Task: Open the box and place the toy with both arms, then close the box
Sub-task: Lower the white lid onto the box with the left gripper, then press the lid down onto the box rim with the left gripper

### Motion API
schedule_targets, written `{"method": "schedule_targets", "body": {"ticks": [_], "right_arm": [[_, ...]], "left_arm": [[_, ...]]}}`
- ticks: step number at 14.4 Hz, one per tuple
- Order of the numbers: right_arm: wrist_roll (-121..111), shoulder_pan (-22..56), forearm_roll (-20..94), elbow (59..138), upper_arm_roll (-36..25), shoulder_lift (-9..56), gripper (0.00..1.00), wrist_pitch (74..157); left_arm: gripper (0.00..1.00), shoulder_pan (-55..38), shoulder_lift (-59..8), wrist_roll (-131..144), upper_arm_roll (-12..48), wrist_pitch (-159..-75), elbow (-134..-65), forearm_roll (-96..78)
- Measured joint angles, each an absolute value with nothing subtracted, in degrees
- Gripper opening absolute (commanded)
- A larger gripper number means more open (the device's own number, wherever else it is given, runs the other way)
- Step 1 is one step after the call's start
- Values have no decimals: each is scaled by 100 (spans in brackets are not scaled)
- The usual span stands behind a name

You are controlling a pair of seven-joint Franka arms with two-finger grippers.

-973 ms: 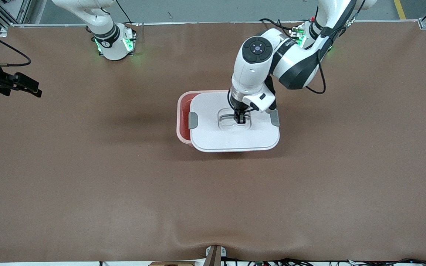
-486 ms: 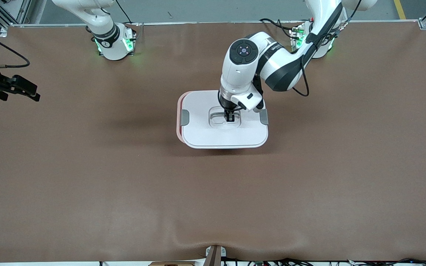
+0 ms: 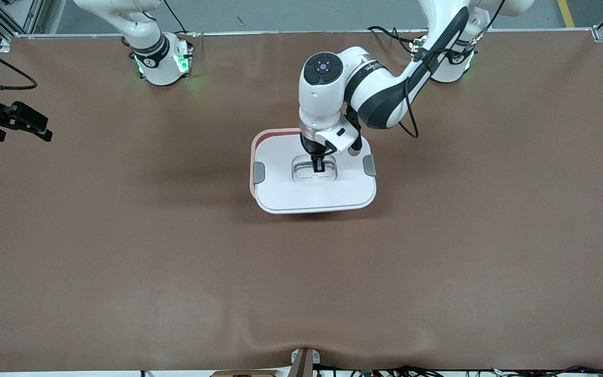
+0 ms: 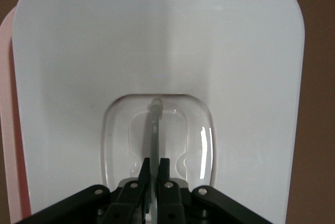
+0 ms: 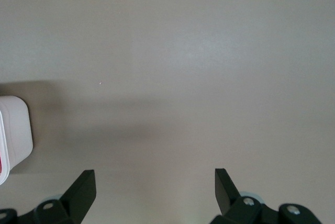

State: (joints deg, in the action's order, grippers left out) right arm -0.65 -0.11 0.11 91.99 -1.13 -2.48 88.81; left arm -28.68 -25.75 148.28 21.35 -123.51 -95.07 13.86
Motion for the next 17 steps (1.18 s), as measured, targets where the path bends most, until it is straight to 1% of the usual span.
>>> {"method": "schedule_targets", "body": {"ticks": [6, 10, 17], "right_arm": [[-65, -11, 124, 9199, -112, -159, 100, 8808], [-65, -4, 139, 9192, -108, -122, 100, 8521], [-65, 0, 145, 9106, -106, -120, 100, 8462]], "left_arm": [[0, -2922, -2592, 14828, 2141, -12435, -9488, 1386], [0, -3076, -2709, 14827, 2144, -12467, -9488, 1386], [0, -3147, -2805, 14822, 2140, -12484, -9487, 1401]]}}
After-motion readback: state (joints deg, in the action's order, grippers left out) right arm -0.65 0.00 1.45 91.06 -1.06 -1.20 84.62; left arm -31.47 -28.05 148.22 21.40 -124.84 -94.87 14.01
